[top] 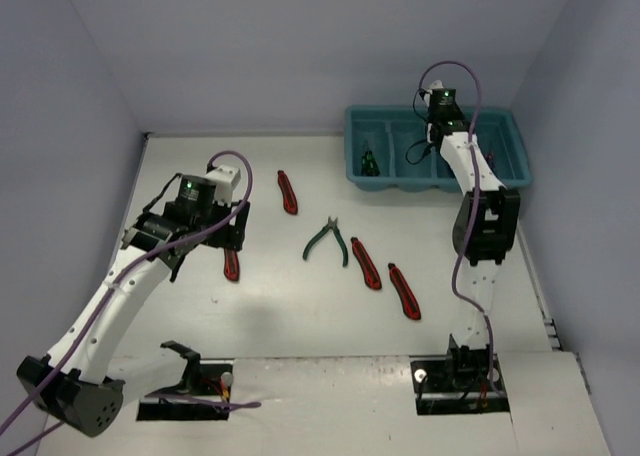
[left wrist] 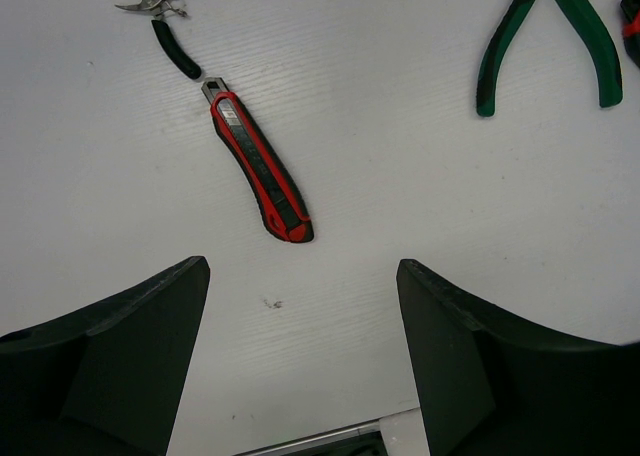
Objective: Sort the tools into containers
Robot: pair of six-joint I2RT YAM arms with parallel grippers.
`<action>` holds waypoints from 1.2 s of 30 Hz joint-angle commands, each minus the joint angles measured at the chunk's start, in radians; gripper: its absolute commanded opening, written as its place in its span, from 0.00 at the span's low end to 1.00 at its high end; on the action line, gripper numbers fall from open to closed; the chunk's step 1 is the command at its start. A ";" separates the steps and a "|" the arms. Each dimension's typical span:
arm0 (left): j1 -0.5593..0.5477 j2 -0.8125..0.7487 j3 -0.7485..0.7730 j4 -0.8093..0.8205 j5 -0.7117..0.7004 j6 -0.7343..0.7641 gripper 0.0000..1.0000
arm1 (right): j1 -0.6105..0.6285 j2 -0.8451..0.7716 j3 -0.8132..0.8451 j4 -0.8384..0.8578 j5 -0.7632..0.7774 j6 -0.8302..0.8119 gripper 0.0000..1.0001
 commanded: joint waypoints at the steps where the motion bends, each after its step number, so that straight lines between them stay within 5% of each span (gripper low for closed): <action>1: 0.000 -0.021 0.006 0.017 -0.007 -0.012 0.72 | 0.000 0.050 0.102 0.051 0.001 0.013 0.23; 5: 0.000 -0.011 -0.001 0.017 -0.010 -0.021 0.72 | 0.000 0.059 0.117 0.051 -0.014 0.067 0.49; 9: -0.001 0.010 0.008 0.019 -0.007 -0.036 0.72 | 0.000 0.009 0.101 0.051 -0.038 0.096 0.57; 20: 0.000 0.081 0.069 0.024 -0.007 -0.064 0.72 | 0.093 -0.490 -0.365 0.045 -0.513 0.487 0.56; 27: -0.001 0.094 0.094 0.024 -0.013 -0.042 0.72 | 0.350 -0.614 -0.684 0.038 -0.594 0.681 0.54; 36: -0.001 0.076 0.071 0.024 -0.007 -0.053 0.72 | 0.603 -0.563 -0.907 0.107 -0.533 1.067 0.47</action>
